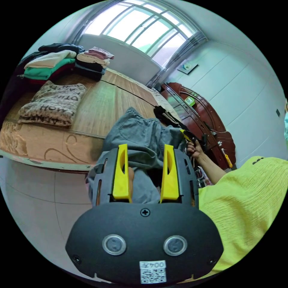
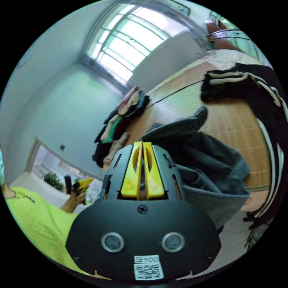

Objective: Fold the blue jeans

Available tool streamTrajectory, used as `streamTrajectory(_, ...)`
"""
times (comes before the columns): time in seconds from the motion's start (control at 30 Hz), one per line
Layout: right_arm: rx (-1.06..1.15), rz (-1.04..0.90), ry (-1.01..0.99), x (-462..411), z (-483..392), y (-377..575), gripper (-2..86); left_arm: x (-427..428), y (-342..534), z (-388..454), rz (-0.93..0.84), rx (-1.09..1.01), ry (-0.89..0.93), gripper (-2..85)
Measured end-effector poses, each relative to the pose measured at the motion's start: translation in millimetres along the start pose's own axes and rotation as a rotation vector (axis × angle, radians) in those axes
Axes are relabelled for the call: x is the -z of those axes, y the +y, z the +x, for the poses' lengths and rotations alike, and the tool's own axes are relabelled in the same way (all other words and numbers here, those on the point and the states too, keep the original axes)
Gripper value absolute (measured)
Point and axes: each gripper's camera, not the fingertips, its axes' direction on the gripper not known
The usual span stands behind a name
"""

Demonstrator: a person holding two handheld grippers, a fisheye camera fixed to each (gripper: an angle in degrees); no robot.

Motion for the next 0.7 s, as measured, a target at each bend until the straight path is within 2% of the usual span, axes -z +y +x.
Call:
streamTrajectory(0.1,0.144,-0.130,-0.110,-28,-58,25,-0.8,-33,-13,13,-0.029,-0.004,0.080,18.7)
streamTrajectory(0.3,0.158,-0.300,-0.153,-84,-101,70,-0.8,-114,-51,61,-0.158,-0.099,0.063,22.8)
streamTrajectory(0.4,0.115,-0.314,-0.178,-94,-106,79,-0.8,-151,-80,104,-0.222,-0.220,-0.002,23.6)
streamTrajectory(0.53,0.061,-0.303,-0.182,-101,-113,81,-0.8,-199,-118,179,-0.264,-0.488,-0.163,23.5)
streamTrajectory(0.7,0.021,-0.296,-0.147,-118,-133,87,-0.8,-287,-134,234,-0.440,-0.783,-0.373,23.2)
